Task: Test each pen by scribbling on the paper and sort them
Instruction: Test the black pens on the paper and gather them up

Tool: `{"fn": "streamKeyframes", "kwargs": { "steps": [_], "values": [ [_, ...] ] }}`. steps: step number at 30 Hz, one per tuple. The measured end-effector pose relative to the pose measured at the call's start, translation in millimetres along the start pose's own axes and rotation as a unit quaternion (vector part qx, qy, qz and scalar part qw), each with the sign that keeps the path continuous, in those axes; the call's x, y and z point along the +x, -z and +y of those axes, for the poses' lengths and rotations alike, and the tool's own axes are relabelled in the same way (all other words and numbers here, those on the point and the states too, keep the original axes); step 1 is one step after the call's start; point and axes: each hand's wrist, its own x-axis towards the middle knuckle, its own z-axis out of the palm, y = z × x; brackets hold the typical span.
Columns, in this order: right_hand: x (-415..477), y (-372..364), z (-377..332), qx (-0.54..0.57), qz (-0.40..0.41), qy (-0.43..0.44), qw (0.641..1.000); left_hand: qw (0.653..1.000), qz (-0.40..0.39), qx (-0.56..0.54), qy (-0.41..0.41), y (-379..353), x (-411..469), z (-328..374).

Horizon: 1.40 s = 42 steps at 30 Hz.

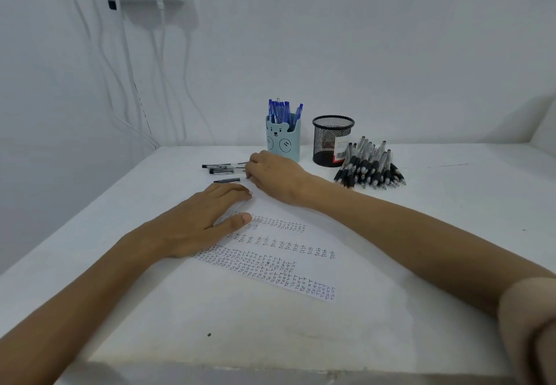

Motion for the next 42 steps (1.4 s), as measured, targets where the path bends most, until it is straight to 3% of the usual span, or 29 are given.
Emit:
{"fn": "streamKeyframes", "kwargs": {
  "steps": [5, 10, 14, 17, 22, 25, 29, 32, 34, 42],
  "values": [
    [-7, 9, -1, 0.01, 0.013, -0.02, 1.0, 1.0, -0.007, -0.007, 0.002, 1, 0, -1],
    [-21, 11, 3, 0.01, 0.098, -0.109, 0.989, 1.0, -0.011, -0.016, 0.004, 0, -2, -1],
    [-28, 19, 7, -0.064, 0.093, -0.185, 0.976, 1.0, -0.013, -0.019, 0.006, 0, -2, -1],
    [-32, 24, 11, -0.055, 0.088, -0.201, 0.974, 1.0, -0.012, -0.025, 0.004, -1, -3, -1],
    [-44, 31, 14, 0.141, 0.117, -0.178, 0.967, 1.0, -0.011, -0.022, -0.012, 1, -3, 7],
    [-54, 32, 19, 0.285, 0.151, -0.148, 0.935, 0.999, -0.017, -0.014, -0.04, 1, -4, 17],
    [-73, 31, 21, 0.335, 0.204, -0.195, 0.899, 0.996, -0.042, 0.014, -0.077, -5, -3, 28],
    [-92, 39, 23, 0.504, 0.174, -0.248, 0.809, 0.995, -0.06, 0.014, -0.074, -8, -3, 34],
    [-104, 41, 23, 0.564, 0.128, -0.251, 0.776, 0.996, -0.06, 0.013, -0.069, -7, -3, 35],
    [-130, 42, 10, 0.575, 0.054, -0.243, 0.779, 0.996, -0.058, 0.008, -0.066, -6, -4, 36]
  ]
}}
